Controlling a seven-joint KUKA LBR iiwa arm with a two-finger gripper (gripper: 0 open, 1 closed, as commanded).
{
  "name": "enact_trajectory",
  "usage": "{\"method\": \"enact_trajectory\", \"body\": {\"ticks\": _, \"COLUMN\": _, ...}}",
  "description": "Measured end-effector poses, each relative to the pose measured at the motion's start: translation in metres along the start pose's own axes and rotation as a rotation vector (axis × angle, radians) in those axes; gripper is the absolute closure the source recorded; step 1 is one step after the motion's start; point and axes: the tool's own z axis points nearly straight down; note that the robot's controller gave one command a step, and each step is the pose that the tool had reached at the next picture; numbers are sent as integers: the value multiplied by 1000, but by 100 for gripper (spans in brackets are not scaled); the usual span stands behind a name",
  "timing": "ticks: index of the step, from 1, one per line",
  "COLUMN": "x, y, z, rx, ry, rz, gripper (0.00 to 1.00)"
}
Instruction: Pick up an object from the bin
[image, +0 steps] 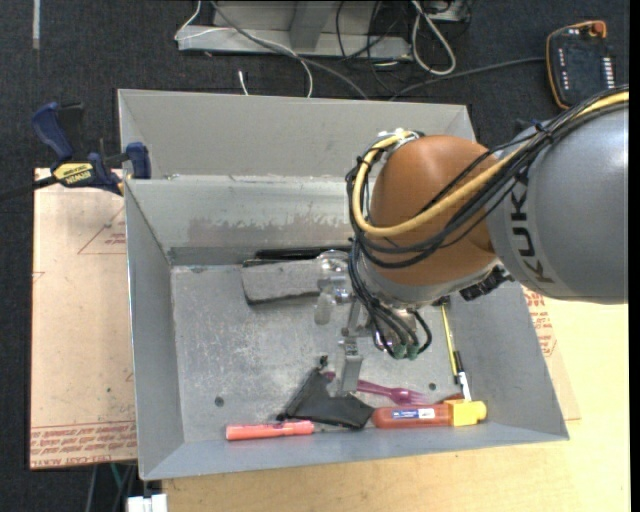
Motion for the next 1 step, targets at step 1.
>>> {"method": "enact_trajectory", "body": {"ticks": 1, "x": -2, "y": -1, "z": -4, "rx": -1, "ry": -8, "rz": 5, "gripper": 0}}
